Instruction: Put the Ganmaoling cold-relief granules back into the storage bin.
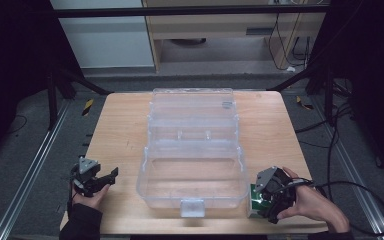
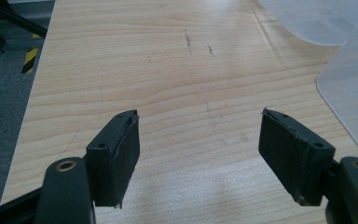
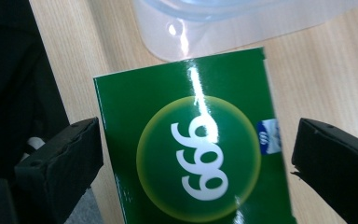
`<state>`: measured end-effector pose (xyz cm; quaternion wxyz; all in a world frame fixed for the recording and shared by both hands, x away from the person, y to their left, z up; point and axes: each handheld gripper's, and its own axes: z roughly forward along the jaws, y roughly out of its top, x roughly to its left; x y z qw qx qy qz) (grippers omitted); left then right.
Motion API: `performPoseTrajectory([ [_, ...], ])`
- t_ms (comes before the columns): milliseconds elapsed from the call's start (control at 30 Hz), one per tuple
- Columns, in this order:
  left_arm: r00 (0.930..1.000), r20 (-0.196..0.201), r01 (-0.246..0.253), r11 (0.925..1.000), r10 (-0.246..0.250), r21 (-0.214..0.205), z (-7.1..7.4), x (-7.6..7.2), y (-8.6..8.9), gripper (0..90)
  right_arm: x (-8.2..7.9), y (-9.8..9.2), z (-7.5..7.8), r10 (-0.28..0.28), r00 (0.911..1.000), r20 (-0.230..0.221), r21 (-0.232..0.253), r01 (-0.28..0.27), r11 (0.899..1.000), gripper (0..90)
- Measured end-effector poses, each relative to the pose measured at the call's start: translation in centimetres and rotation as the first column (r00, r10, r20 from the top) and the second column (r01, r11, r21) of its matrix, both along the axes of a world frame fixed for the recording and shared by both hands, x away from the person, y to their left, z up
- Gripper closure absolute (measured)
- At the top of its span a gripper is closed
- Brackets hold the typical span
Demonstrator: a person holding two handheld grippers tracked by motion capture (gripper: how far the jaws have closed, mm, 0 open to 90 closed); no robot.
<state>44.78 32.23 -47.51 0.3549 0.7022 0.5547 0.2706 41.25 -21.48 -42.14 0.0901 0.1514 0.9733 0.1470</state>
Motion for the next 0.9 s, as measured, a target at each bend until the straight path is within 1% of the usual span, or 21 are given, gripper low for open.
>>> performPoseTrajectory([
  [33,1.0,0.0,0.0,1.0,0.0,0.0,0.0,0.0,0.0,28.4,0.0,0.0,0.0,0.0,1.0,0.0,0.0,0.0,1.0,2.5],
  [67,1.0,0.0,0.0,1.0,0.0,0.0,0.0,0.0,0.0,28.4,0.1,0.0,-0.4,0.004,1.0,-0.008,-0.011,-0.004,1.0,2.7],
  [133,1.0,-0.002,0.0,1.0,0.0,0.001,0.0,0.0,0.0,28.4,0.2,0.1,-0.8,0.003,0.9999,-0.013,-0.018,-0.003,1.0,2.9],
  [233,1.0,-0.002,0.001,1.0,-0.001,0.002,0.0,0.0,0.0,28.4,0.2,0.1,-1.0,0.01,0.9998,-0.019,-0.017,-0.01,1.0,3.2],
  [267,1.0,-0.002,0.001,1.0,-0.001,0.002,0.0,0.0,0.0,28.4,0.3,0.2,-1.2,0.015,0.9997,-0.021,-0.031,-0.016,0.999,3.2],
  [333,1.0,-0.002,0.001,1.0,-0.001,0.002,0.0,0.0,0.0,28.4,0.4,0.4,-1.4,0.019,0.9993,-0.033,-0.035,-0.02,0.999,3.9],
  [433,1.0,-0.002,0.0,1.0,0.0,0.001,0.0,0.0,0.0,28.4,0.6,0.5,-1.6,0.029,0.9988,-0.039,-0.041,-0.031,0.999,4.2],
  [467,1.0,-0.002,0.0,1.0,0.0,0.001,0.0,0.0,0.0,28.4,0.7,0.7,-1.8,0.031,0.9984,-0.048,-0.056,-0.033,0.998,4.5],
  [500,1.0,-0.002,0.0,1.0,0.0,0.001,0.0,0.0,0.0,28.4,0.7,0.7,-1.8,0.031,0.9984,-0.048,-0.056,-0.033,0.998,4.5],
  [533,1.0,-0.003,0.001,1.0,-0.001,0.001,0.0,0.0,0.0,28.4,0.9,0.8,-2.0,0.047,0.9976,-0.051,-0.065,-0.05,0.997,5.1],
  [600,1.0,-0.003,0.002,1.0,-0.002,0.001,0.0,0.0,0.0,28.4,0.9,0.9,-2.0,0.042,0.9975,-0.057,-0.069,-0.046,0.997,5.3],
  [633,1.0,-0.003,0.001,1.0,-0.001,0.002,0.0,0.0,0.0,28.4,1.0,1.0,-2.2,0.051,0.9968,-0.063,-0.076,-0.055,0.996,5.9],
  [700,1.0,-0.003,0.002,1.0,-0.002,0.002,0.0,0.0,0.0,28.4,1.0,1.0,-2.2,0.054,0.9964,-0.065,-0.076,-0.059,0.995,6.4],
  [733,1.0,-0.002,0.001,1.0,-0.001,0.002,0.0,0.0,0.0,28.4,1.0,1.1,-2.3,0.046,0.9963,-0.072,-0.081,-0.052,0.995,6.6],
  [767,1.0,-0.002,0.001,1.0,-0.001,0.001,0.0,0.0,0.0,28.4,1.1,1.1,-2.4,0.055,0.9959,-0.072,-0.079,-0.06,0.995,7.0],
  [867,1.0,-0.003,0.001,1.0,-0.001,0.002,0.0,0.0,0.0,28.4,1.1,1.1,-2.6,0.055,0.9951,-0.082,-0.076,-0.061,0.995,7.8],
  [900,1.0,-0.002,0.001,1.0,-0.001,0.002,0.0,0.0,0.0,28.5,1.2,0.9,-2.7,0.062,0.9945,-0.085,-0.067,-0.067,0.995,8.9],
])
